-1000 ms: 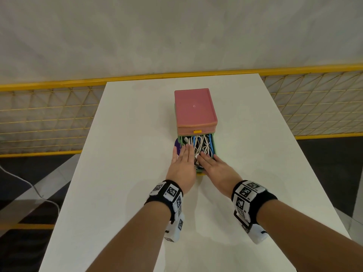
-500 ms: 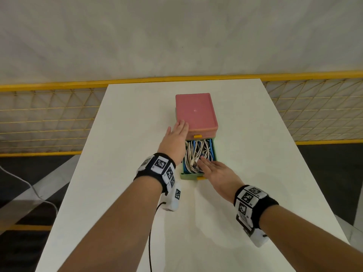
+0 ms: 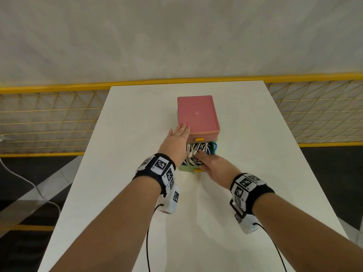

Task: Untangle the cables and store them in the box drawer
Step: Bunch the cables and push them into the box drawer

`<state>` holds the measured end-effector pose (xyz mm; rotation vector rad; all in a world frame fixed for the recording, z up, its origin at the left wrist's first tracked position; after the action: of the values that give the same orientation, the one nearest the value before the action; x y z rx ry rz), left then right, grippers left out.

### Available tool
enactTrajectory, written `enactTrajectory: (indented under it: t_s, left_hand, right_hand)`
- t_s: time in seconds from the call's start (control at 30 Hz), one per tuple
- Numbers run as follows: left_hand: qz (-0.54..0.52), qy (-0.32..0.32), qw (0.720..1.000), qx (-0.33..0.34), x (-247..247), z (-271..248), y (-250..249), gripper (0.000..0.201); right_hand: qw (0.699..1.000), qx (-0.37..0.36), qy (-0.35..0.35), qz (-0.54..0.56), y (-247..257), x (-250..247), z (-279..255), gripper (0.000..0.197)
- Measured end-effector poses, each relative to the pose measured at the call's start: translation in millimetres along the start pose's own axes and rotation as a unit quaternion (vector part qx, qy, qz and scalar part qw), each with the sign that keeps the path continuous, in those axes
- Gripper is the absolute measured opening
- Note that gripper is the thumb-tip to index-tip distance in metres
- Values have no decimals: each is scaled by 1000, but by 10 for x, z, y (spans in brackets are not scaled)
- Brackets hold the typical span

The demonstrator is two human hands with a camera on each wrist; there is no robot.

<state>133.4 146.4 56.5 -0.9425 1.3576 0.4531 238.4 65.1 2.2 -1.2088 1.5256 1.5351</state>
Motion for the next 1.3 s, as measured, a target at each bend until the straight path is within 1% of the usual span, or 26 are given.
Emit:
enactTrajectory:
  t_s: [0.03, 0.07, 0.1, 0.13, 0.17, 0.2, 0.23, 0.3, 0.33, 0.4, 0.47, 0.5, 0.57, 0.63, 0.7, 0.77, 0.83, 0.93, 0.97, 1.0, 1.03, 1.07, 1.13, 1.17, 1.23, 1.3]
  left_hand:
    - [10, -42, 999, 15, -24, -23, -53, 71]
    - [1, -89, 995, 47, -22, -60, -157, 66]
    - [-30, -110, 990, 87, 38, -101, -289, 61]
    - [-66, -97, 985, 129, 155, -138, -436, 56]
    - [-89, -53, 981, 161, 320, -178, -552, 53]
    - [-96, -6, 980, 172, 459, -201, -618, 52]
    - [-98, 29, 980, 169, 541, -191, -635, 53]
    - [-107, 73, 978, 165, 573, -118, -598, 56]
    - [-95, 92, 977, 167, 566, -94, -578, 56]
    - [-65, 116, 977, 167, 535, -56, -521, 52]
    - [-38, 131, 978, 156, 555, -42, -492, 49]
    - [-33, 136, 979, 148, 579, -44, -488, 49]
    - [-33, 135, 981, 137, 605, -57, -500, 51]
    - [-34, 132, 982, 130, 615, -62, -511, 60]
    - [-35, 140, 983, 117, 632, -60, -485, 67]
    - [-16, 143, 983, 113, 642, -64, -484, 67]
    - [-6, 125, 986, 114, 643, -66, -496, 68]
    - [-67, 106, 989, 72, 636, -71, -485, 75]
    - [-65, 107, 990, 68, 627, -64, -491, 79]
    - [-43, 102, 991, 71, 603, -42, -503, 80]
    - [-10, 92, 992, 84, 574, -8, -519, 77]
    - [42, 86, 990, 102, 556, 41, -534, 69]
    - [151, 105, 974, 131, 554, 108, -577, 50]
    - [187, 124, 966, 130, 584, 125, -586, 45]
    - [218, 153, 958, 104, 638, 166, -581, 46]
    - [200, 153, 965, 79, 624, 198, -597, 60]
  right_hand:
    - [1000, 0, -4, -10, 14, 26, -9, 49]
    - [1000, -4, -14, -16, 34, 47, -22, 48]
    - [999, -8, -26, -28, 51, 75, -48, 44]
    - [998, -14, -40, -41, 73, 94, -77, 38]
    - [998, -14, -48, -50, 98, 113, -123, 31]
    - [996, -12, -53, -66, 125, 119, -162, 26]
    - [995, -13, -63, -80, 125, 126, -186, 24]
    - [991, -37, -77, -99, 126, 118, -208, 33]
    - [992, -43, -86, -81, 107, 128, -208, 38]
    - [991, -59, -106, -53, 76, 135, -195, 43]
    - [990, -67, -114, -52, 83, 128, -195, 45]
    - [987, -72, -125, -65, 95, 110, -199, 44]
    - [986, -79, -123, -78, 132, 104, -213, 41]
    - [984, -92, -129, -82, 139, 94, -226, 37]
    - [983, -97, -130, -89, 134, 102, -216, 37]
    - [982, -94, -128, -99, 137, 114, -209, 37]
    - [983, -94, -130, -92, 139, 113, -209, 34]
    - [984, -91, -138, -71, 107, 122, -221, 25]
    - [984, -90, -139, -67, 107, 129, -224, 24]
    - [984, -86, -139, -68, 107, 137, -222, 26]
    - [984, -82, -139, -70, 104, 143, -218, 28]
    - [984, -79, -144, -69, 99, 142, -215, 30]
    - [984, -78, -146, -69, 107, 127, -217, 30]
    - [983, -76, -144, -84, 105, 129, -222, 29]
    - [980, -53, -146, -121, 58, 137, -233, 34]
    - [982, -24, -134, -128, -22, 181, -244, 45]
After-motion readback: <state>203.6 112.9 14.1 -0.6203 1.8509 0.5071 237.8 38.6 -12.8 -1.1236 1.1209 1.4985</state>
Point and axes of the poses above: each hand's wrist, its own z-axis towards the middle knuckle, its own x-axis out of the palm, y = z × x, the point moved 6 cm from there along z, towards the middle knuckle, and after that the axes turned 1 degree about -z, right-handed, at the moved point
